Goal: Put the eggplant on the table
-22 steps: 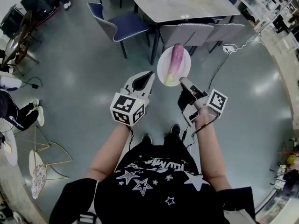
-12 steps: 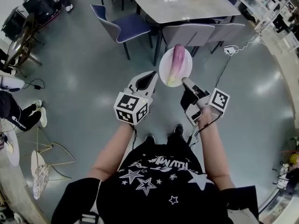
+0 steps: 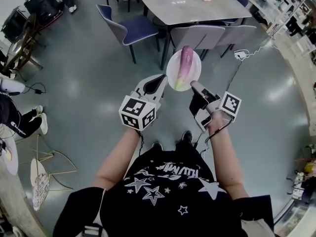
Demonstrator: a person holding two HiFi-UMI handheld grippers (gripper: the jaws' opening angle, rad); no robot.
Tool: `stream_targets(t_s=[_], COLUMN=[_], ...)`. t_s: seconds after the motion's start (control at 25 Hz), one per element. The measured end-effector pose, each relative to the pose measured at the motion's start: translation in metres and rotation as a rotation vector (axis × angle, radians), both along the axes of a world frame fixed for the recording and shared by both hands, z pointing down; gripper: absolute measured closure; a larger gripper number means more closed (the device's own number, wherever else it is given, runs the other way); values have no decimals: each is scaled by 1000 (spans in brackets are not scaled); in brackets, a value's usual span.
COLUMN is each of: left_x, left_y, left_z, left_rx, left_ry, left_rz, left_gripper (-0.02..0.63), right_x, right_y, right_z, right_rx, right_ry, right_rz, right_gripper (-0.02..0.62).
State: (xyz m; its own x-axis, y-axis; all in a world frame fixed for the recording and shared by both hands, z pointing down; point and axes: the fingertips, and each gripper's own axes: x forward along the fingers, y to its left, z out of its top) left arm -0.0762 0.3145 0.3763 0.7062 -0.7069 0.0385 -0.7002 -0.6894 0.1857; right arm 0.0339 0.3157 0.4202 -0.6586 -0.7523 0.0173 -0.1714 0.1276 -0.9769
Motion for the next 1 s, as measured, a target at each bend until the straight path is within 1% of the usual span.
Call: stream_targets(t_s=[0.24, 0.48, 0.68, 0.8, 1.0], left_x=[-3, -12, -20, -15, -5], left_y=[12, 12, -2, -9, -35], left_z=[7, 14, 19, 24, 35], left_rx=[-4, -27, -49, -65, -87], left_ry=[-14, -31, -25, -18, -39], left_rz=[9, -18, -48, -67, -88], left_gripper=[598, 598, 598, 598, 598], right_x=[-1, -1, -4, 5, 18], right_y=[11, 11, 0, -7, -37], right_z=[10, 25, 30, 35, 44], right_rx=[-23, -82, -100, -112, -131], right_ry=[-22, -50, -55, -60, -81], right_rz=[23, 39, 34, 33, 24], right_gripper=[577, 577, 577, 577, 577])
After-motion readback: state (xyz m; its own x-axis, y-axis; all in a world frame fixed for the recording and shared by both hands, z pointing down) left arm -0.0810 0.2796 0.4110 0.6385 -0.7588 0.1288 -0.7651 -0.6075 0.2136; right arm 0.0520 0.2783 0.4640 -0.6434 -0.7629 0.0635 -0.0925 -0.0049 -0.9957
